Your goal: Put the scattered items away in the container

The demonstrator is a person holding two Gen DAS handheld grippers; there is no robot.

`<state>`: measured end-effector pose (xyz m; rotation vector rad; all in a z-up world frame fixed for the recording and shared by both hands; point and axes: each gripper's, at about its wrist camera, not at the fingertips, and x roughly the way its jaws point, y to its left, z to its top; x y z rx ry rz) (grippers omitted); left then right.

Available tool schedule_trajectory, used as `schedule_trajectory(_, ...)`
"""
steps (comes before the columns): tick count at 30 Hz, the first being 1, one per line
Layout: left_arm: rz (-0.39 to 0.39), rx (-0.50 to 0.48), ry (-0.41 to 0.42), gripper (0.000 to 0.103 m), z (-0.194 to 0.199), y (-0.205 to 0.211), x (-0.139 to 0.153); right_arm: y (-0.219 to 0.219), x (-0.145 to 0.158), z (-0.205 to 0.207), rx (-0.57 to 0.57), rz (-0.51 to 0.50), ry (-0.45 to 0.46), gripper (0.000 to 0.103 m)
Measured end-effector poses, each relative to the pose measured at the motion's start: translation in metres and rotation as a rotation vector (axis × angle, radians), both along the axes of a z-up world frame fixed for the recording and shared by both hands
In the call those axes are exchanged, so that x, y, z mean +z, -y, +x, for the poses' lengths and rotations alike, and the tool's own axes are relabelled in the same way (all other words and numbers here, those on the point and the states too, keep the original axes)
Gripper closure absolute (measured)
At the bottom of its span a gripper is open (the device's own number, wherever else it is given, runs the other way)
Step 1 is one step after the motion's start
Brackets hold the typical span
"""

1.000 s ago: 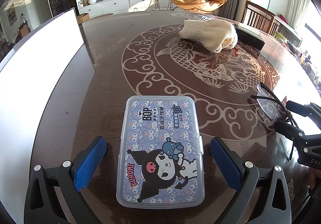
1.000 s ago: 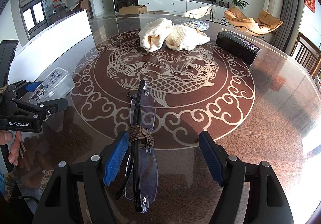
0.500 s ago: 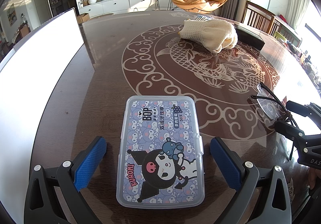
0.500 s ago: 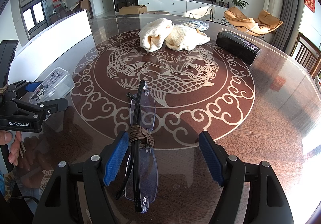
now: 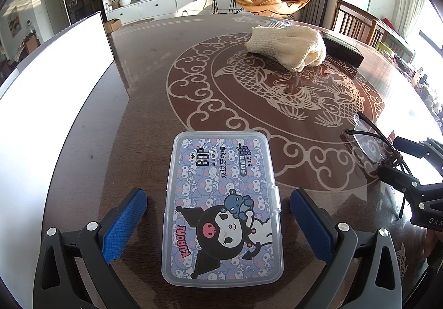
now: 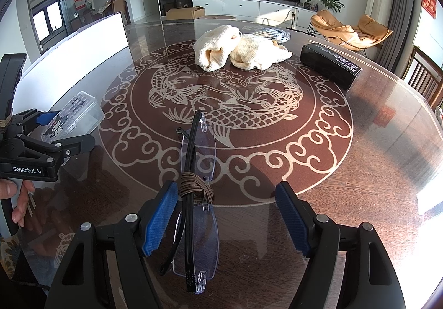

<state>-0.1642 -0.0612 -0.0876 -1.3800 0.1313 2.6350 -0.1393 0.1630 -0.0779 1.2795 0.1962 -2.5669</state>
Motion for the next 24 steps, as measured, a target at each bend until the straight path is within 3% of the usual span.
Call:
schedule_trajectory(3, -0.006, -0.014, 0.028, 0.0, 0.0, -0.001, 0.001, 0.001, 0.002, 0.001, 0.023, 0.007, 0.022, 0.033)
schedule_trajectory(5, -0.012, -0.02, 0.055, 0.0, 0.0, -0.003, 0.002, 0.005, 0.004, 0.005, 0.052, 0.012, 0.019, 0.06)
schedule_trajectory(6, -0.011, -0.017, 0.04, 0.019, 0.001, -0.003, 0.005, 0.007, 0.006, 0.007, 0.061, 0.029, 0.018, 0.091)
schedule_trajectory(7, -0.006, -0.016, 0.023, 0.042, 0.003, -0.002, 0.008, 0.009, 0.007, 0.007, 0.068, 0.039, 0.022, 0.091)
schedule_trajectory(11, 0.071, -0.028, 0.057, 0.042, 0.008, 0.002, 0.018, 0.009, 0.016, 0.014, 0.098, -0.007, 0.039, 0.092)
schedule_trajectory(16, 0.088, -0.037, -0.001, 0.042, 0.04, -0.002, 0.043, -0.002, 0.045, 0.03, 0.077, -0.128, 0.01, 0.092)
schedule_trajectory(20, 0.115, -0.028, 0.026, 0.042, 0.057, -0.005, 0.036, -0.002, 0.035, 0.032, 0.055, -0.157, 0.063, 0.092)
schedule_trajectory(24, 0.159, -0.006, -0.017, 0.042, 0.072, 0.014, 0.062, 0.015, 0.044, 0.034, 0.089, -0.203, 0.067, 0.092)
